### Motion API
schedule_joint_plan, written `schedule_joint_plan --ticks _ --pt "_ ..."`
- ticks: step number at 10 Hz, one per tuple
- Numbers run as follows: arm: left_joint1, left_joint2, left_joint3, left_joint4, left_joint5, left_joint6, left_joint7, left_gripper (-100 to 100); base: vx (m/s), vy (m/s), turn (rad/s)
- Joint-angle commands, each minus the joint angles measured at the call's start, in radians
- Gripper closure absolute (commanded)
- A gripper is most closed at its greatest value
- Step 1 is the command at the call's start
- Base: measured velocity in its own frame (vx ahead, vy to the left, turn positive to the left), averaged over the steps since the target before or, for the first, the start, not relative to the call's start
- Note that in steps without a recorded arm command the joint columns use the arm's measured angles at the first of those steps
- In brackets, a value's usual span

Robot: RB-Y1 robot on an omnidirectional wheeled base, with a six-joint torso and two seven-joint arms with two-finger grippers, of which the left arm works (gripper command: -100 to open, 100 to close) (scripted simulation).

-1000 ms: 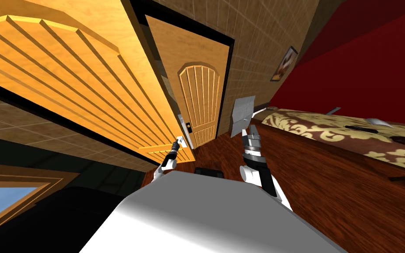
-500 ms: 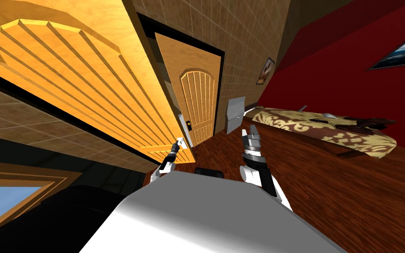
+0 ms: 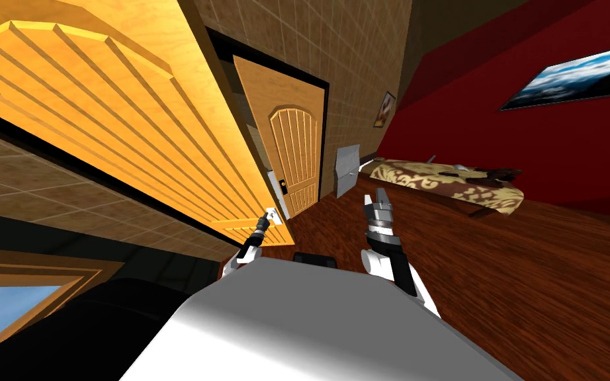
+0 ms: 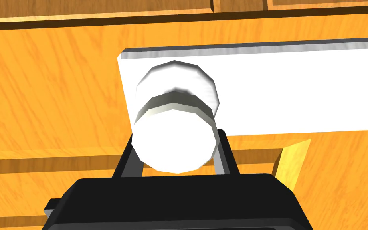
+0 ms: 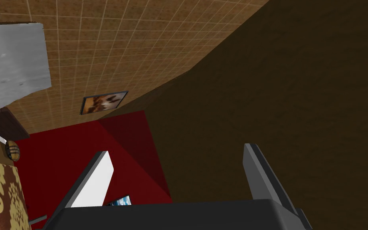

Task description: Pull the door open

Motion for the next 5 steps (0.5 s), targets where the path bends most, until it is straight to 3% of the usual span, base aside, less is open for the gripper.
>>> schedule_joint_plan --ticks 1,5 --pt "0.012 0.014 -0.021 -0.003 0.002 -0.016 0.01 100 -0.231 0.041 -0.15" --pt "0.039 0.057 -0.055 -0.014 0.011 -0.053 0.035 100 -0.226 0.046 -0.141"
